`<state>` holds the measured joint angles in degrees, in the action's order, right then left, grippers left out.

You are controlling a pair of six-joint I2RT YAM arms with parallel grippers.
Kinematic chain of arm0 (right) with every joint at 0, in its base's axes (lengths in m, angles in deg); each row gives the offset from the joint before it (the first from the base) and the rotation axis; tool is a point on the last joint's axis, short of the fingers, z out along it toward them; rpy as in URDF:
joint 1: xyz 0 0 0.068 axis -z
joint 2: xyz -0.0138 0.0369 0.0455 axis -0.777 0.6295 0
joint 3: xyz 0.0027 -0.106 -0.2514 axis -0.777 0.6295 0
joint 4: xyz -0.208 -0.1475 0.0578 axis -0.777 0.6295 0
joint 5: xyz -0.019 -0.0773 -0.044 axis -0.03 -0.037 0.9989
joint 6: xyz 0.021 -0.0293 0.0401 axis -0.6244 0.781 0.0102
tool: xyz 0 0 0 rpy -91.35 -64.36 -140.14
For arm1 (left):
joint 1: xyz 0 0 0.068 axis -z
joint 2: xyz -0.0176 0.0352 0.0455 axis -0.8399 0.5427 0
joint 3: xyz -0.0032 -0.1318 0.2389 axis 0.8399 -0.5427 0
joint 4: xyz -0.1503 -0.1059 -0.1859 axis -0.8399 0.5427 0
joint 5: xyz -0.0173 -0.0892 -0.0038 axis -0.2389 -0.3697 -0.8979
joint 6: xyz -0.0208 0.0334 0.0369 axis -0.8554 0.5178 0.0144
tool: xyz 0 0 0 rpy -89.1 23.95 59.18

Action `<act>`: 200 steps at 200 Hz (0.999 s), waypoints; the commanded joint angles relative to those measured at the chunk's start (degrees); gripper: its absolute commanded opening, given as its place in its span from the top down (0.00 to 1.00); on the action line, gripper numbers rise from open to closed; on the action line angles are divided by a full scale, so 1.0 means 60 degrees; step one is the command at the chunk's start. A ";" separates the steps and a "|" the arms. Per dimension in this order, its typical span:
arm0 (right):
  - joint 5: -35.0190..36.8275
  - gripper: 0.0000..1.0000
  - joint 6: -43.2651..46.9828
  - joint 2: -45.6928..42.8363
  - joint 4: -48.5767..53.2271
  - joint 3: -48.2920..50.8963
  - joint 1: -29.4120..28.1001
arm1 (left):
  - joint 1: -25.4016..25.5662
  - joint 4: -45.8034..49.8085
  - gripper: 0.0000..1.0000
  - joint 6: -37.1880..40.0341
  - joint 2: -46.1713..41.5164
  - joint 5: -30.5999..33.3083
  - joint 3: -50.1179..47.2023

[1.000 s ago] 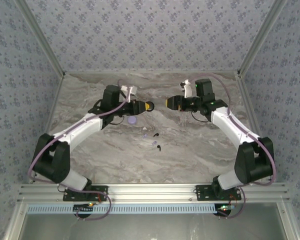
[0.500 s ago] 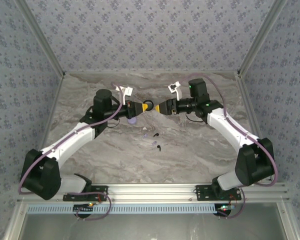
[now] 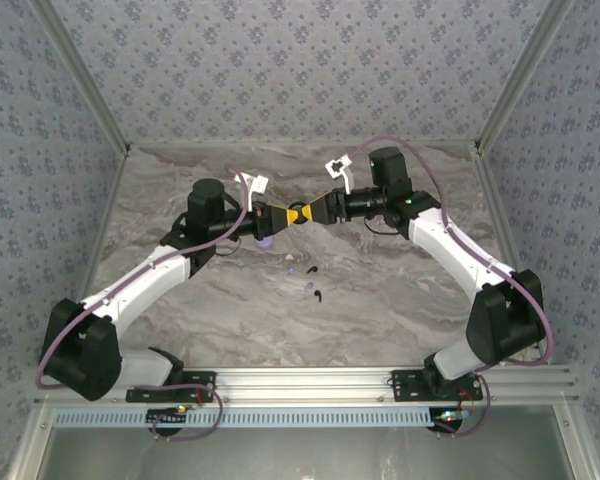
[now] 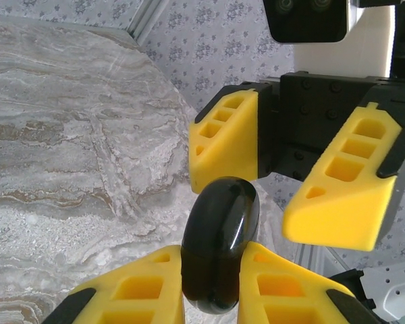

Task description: Insert the wireless bluetooth earbuds into the charging case

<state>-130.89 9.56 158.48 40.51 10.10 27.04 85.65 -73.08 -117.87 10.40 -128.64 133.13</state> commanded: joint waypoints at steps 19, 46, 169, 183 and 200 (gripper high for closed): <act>-0.0352 0.56 0.0185 0.0177 0.0222 -0.0376 -0.0096 | 0.0093 -0.0052 0.81 0.0218 -0.0257 -0.0240 0.0154; -0.0437 0.61 0.0216 0.0181 0.0233 -0.0384 -0.0127 | 0.0154 -0.0047 0.81 0.0213 -0.0227 -0.0236 0.0168; -0.0645 0.75 0.0249 0.0136 0.0350 -0.0572 -0.0134 | 0.0206 -0.0151 0.76 0.0009 -0.0042 -0.0370 0.0220; -0.0689 0.75 0.0247 0.0115 0.0369 -0.0602 -0.0130 | 0.0211 -0.0234 0.71 -0.0028 -0.0038 -0.0455 0.0170; -0.0710 0.76 0.0243 0.0101 0.0345 -0.0597 -0.0137 | 0.0214 -0.0252 0.69 -0.0050 -0.0046 -0.0488 0.0152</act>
<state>-133.01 10.59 159.27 41.98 8.94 26.52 86.19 -73.14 -118.13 10.43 -129.45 133.13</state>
